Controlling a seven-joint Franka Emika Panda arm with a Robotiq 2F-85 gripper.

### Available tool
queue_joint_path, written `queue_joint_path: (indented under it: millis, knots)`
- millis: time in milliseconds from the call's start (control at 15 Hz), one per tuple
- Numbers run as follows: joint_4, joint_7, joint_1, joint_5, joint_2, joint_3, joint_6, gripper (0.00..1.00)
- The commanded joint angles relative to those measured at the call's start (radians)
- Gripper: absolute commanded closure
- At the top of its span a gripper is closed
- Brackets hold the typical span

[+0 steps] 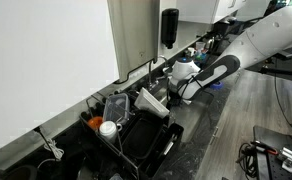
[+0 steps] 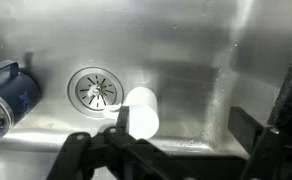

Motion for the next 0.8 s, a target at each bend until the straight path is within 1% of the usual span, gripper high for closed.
queue_joint_path:
  millis: [0,267,733]
  knots:
    - [0.097,-0.015,-0.038,0.011,0.084,0.037,-0.037,0.0]
    - [0.163,-0.028,-0.058,0.014,0.155,0.059,-0.007,0.0]
    - [0.274,-0.031,-0.073,0.018,0.249,0.091,-0.007,0.0]
